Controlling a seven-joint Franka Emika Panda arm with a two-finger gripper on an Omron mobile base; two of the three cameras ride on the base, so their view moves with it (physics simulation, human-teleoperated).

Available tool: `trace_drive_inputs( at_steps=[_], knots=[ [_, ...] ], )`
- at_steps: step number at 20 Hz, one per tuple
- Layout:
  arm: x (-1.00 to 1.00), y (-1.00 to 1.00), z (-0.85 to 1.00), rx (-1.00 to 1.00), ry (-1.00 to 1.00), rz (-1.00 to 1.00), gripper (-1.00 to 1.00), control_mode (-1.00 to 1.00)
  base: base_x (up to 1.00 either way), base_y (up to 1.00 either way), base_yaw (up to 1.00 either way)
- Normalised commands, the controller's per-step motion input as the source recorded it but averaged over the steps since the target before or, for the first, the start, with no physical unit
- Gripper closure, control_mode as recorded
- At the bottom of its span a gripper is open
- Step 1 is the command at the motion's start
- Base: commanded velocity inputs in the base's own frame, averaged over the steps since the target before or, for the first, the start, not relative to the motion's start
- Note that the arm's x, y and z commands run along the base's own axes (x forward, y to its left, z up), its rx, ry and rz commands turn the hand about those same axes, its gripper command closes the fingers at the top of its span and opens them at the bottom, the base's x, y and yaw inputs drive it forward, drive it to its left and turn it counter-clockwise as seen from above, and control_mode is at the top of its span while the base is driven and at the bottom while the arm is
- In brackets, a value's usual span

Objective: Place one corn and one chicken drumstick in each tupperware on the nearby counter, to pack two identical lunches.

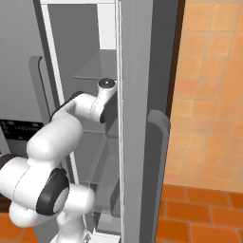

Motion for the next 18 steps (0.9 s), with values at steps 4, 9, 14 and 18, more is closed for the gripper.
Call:
trace_drive_inputs(
  at_steps=[4,9,14,18],
  knots=[
    [0.19,-0.05,-0.12,0.02,0.00,0.00,-1.00,-1.00,0.00,0.00,0.00],
    [0.27,-0.06,-0.12,0.00,0.00,0.00,-1.00,-1.00,0.00,0.00,0.00],
    [0.19,-0.01,-0.19,0.00,0.00,0.00,-1.00,-1.00,0.00,0.00,0.00],
    [0.29,0.00,-0.15,-0.01,0.00,0.00,-1.00,-1.00,0.00,0.00,0.00]
  ],
)
